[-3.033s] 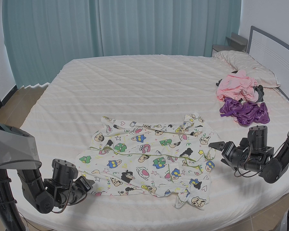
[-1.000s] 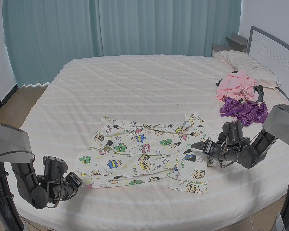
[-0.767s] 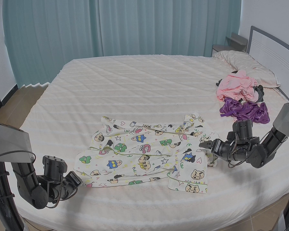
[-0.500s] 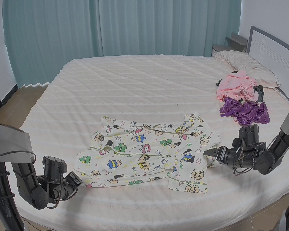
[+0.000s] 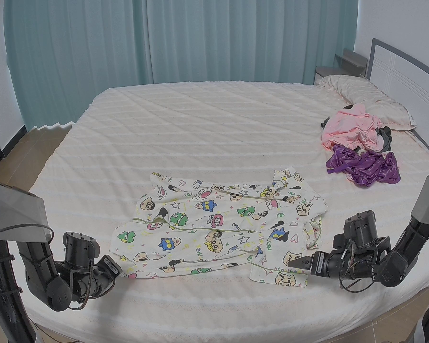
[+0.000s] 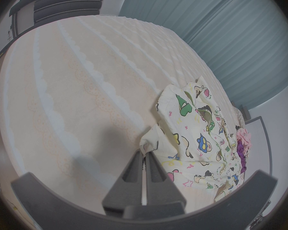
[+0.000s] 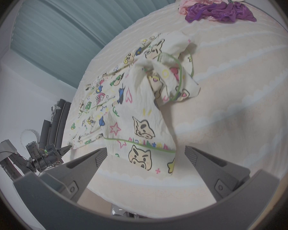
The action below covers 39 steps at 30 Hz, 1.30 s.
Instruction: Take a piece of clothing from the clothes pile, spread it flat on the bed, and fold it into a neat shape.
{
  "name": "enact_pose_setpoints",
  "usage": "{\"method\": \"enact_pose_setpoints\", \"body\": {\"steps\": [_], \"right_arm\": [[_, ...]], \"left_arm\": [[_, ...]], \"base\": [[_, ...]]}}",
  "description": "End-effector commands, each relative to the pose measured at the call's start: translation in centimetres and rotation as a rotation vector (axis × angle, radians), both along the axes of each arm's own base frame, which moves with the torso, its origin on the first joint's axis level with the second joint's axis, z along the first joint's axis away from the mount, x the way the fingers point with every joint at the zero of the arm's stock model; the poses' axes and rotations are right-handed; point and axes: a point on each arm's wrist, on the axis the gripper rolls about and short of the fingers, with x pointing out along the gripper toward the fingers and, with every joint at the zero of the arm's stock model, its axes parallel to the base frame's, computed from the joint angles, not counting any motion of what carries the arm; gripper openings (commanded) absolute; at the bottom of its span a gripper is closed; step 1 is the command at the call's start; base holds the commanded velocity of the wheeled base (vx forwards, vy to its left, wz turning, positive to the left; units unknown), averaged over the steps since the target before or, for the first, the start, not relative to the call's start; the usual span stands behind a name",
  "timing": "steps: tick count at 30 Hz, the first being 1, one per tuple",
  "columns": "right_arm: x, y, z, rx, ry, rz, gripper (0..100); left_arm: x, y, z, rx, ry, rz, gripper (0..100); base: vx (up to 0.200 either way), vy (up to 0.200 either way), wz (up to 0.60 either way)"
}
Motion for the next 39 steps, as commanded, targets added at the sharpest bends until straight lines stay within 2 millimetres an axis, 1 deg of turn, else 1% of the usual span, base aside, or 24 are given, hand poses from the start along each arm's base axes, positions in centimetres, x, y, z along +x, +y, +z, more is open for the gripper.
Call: {"method": "enact_pose_setpoints", "body": {"steps": [1, 10, 15, 16, 18, 21, 24, 26, 30, 32, 33, 35, 36, 37, 39], "right_arm": [[0.0, 0.5, -1.4, -0.021, 0.045, 0.019, 100], [0.8, 0.8, -2.2, -0.033, 0.057, 0.025, 100], [1.8, 1.7, -3.1, -0.035, 0.061, 0.041, 100], [1.8, 1.7, -3.1, -0.035, 0.061, 0.041, 0], [1.7, 2.0, -3.2, -0.036, 0.063, 0.051, 0], [1.6, 2.0, -3.2, -0.036, 0.066, 0.050, 0], [1.1, 1.7, -3.0, -0.038, 0.073, 0.046, 0], [0.7, 1.5, -2.5, -0.035, 0.067, 0.044, 0], [-0.7, 0.9, -1.6, -0.036, 0.063, 0.045, 0], [-0.8, 0.8, -1.4, -0.034, 0.062, 0.046, 0], [-1.7, 0.4, -0.7, -0.033, 0.054, 0.047, 0], [-2.6, 0.1, 0.0, -0.033, 0.057, 0.051, 0], [-2.7, 0.1, 0.0, -0.033, 0.057, 0.051, 0], [-3.4, -0.1, 0.6, -0.038, 0.070, 0.054, 0], [-4.0, -0.4, 1.4, -0.039, 0.088, 0.059, 0]], "left_arm": [[0.0, 0.0, 0.0, 0.000, -0.001, 0.000, 0], [0.0, -0.1, 0.1, 0.000, -0.006, -0.001, 0], [0.0, -0.1, 0.1, 0.001, -0.006, -0.002, 0], [0.0, -0.1, 0.1, 0.001, -0.006, -0.002, 0], [0.0, -0.1, 0.1, 0.001, -0.006, -0.002, 0], [-0.1, -0.1, 0.2, -0.001, -0.007, -0.001, 0], [-0.2, -0.2, 0.5, 0.003, -0.021, -0.002, 0], [-0.2, -0.2, 0.9, 0.010, -0.038, 0.004, 0], [-0.5, -0.2, 1.8, 0.043, -0.073, 0.023, 0], [-0.6, -0.2, 1.9, 0.048, -0.075, 0.018, 0], [-1.0, -0.1, 2.2, 0.067, -0.078, 0.000, 0], [-1.4, 0.0, 2.4, 0.077, -0.080, -0.010, 0], [-1.4, 0.0, 2.4, 0.077, -0.080, -0.010, 0], [-1.8, 0.0, 2.4, 0.084, -0.074, -0.017, 0], [-2.0, 0.0, 2.4, 0.100, -0.067, -0.032, 0]], "base": [[0.000, 0.000, 0.00], [0.000, 0.000, 0.00], [0.000, 0.000, 0.00], [0.000, 0.000, 0.00], [0.000, 0.000, 0.00], [0.000, 0.000, 0.00], [0.000, 0.000, 0.00], [0.000, 0.000, 0.00], [0.000, 0.000, 0.00], [0.000, 0.000, 0.00], [0.000, 0.000, 0.00], [0.000, 0.000, 0.00], [0.000, 0.000, 0.00], [0.000, 0.000, 0.00], [0.000, 0.000, 0.00]]}}
